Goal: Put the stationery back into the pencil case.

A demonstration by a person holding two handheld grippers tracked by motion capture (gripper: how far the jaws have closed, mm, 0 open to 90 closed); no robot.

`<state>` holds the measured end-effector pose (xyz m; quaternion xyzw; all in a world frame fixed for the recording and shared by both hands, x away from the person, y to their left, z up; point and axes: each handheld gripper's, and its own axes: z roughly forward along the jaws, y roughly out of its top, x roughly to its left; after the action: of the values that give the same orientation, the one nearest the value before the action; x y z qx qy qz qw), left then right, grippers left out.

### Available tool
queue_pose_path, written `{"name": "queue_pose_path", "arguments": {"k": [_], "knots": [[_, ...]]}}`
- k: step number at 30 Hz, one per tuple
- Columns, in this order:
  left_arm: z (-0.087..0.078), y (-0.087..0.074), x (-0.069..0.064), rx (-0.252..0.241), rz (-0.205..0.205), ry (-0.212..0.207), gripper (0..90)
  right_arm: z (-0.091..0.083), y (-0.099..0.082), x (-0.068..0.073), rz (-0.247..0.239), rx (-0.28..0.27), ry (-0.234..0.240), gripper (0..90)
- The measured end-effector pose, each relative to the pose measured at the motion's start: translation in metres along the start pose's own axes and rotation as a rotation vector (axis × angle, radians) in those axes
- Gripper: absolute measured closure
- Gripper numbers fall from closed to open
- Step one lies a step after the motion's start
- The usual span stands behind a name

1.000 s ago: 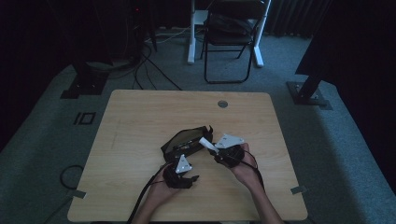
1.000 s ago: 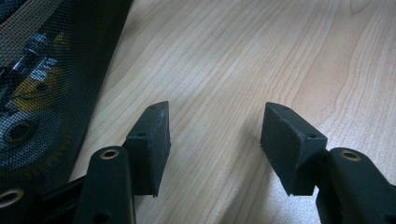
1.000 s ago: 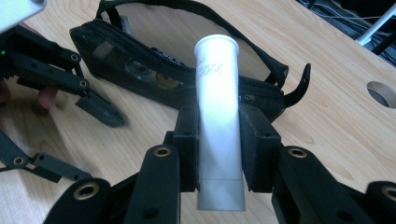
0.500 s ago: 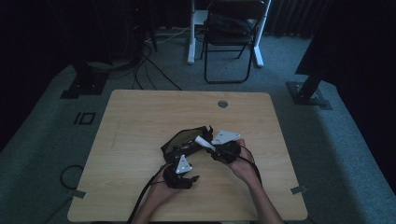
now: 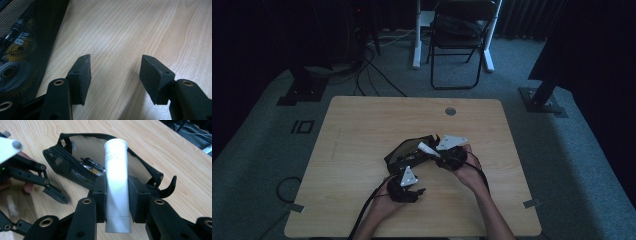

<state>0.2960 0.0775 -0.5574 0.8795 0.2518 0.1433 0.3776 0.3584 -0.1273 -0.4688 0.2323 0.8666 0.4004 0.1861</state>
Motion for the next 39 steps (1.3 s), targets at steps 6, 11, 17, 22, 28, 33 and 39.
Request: {"name": "queue_pose_path", "arguments": {"k": [6, 11, 17, 22, 28, 33, 39], "knots": [[0.000, 0.000, 0.000, 0.000, 0.002, 0.000, 43.0, 0.004, 0.005, -0.003, -0.011, 0.012, 0.009, 70.8], [0.000, 0.000, 0.000, -0.001, 0.003, 0.002, 43.0, 0.007, 0.008, -0.004, -0.019, 0.020, 0.011, 70.8], [0.000, 0.000, 0.000, -0.002, 0.002, 0.002, 43.0, 0.011, 0.013, -0.007, -0.027, 0.023, 0.008, 70.8], [0.000, 0.000, 0.000, -0.001, 0.003, 0.002, 43.0, 0.015, 0.017, -0.009, -0.039, 0.023, 0.012, 70.8], [0.000, 0.000, 0.000, 0.001, 0.005, 0.003, 43.0, 0.021, 0.018, -0.011, -0.026, 0.032, 0.019, 70.8], [0.000, 0.000, 0.000, 0.003, 0.006, 0.004, 43.0, 0.023, 0.020, -0.014, -0.022, 0.035, 0.019, 70.8], [0.000, 0.000, -0.002, -0.003, 0.015, 0.013, 43.0, 0.026, 0.026, -0.017, -0.038, 0.034, 0.017, 70.8]]}}
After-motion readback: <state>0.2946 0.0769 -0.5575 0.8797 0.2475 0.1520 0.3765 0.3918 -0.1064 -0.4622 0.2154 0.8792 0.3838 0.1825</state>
